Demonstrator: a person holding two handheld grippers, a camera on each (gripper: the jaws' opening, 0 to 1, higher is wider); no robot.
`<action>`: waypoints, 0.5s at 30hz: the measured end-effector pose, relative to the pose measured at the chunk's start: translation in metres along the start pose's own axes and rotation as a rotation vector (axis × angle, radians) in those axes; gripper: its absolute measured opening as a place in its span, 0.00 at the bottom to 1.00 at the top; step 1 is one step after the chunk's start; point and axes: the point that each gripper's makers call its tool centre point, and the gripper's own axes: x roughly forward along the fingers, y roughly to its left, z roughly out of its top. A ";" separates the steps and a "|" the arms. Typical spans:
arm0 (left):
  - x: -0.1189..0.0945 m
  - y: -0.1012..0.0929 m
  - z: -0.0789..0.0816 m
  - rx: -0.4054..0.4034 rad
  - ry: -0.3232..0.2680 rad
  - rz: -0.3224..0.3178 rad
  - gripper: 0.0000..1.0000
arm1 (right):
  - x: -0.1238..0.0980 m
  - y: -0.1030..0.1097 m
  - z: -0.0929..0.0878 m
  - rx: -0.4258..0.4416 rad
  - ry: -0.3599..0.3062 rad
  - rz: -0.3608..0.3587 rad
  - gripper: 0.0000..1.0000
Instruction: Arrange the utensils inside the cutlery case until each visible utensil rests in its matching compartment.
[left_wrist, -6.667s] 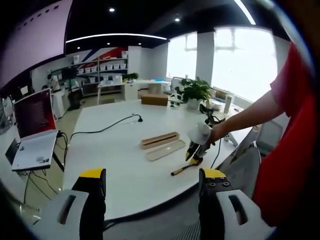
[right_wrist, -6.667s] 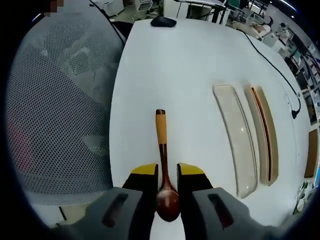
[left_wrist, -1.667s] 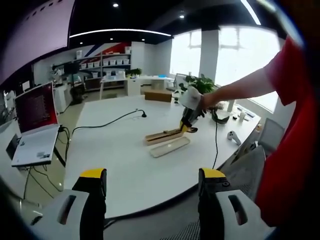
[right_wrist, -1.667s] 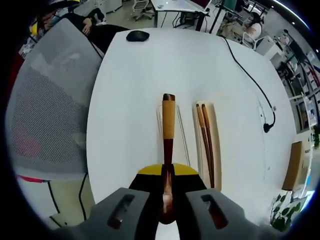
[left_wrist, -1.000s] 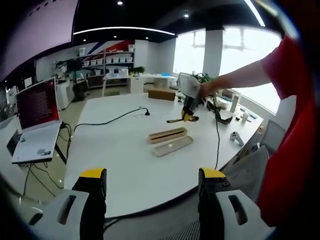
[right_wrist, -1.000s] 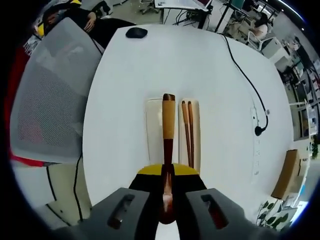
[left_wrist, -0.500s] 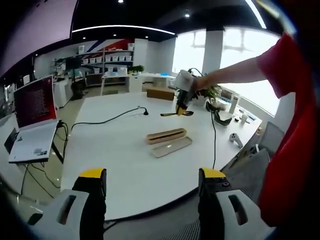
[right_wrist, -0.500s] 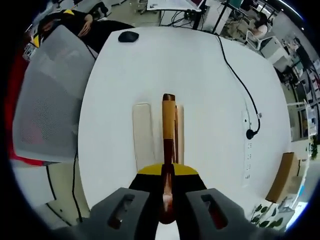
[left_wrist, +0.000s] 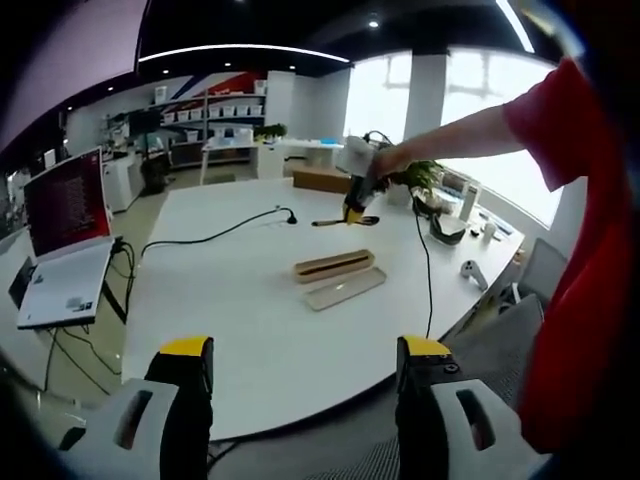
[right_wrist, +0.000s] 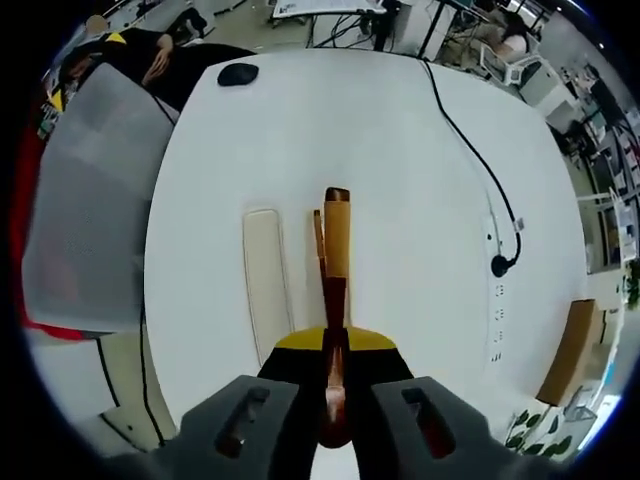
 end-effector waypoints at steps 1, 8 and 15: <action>0.001 0.000 0.001 0.001 0.001 0.001 0.76 | 0.002 0.001 0.000 0.003 -0.003 0.003 0.01; 0.008 -0.010 0.005 0.005 0.011 -0.016 0.77 | 0.030 0.005 0.003 0.030 -0.012 0.004 0.01; 0.007 -0.006 0.000 0.012 0.029 -0.005 0.77 | 0.043 0.004 0.000 0.006 -0.001 0.012 0.01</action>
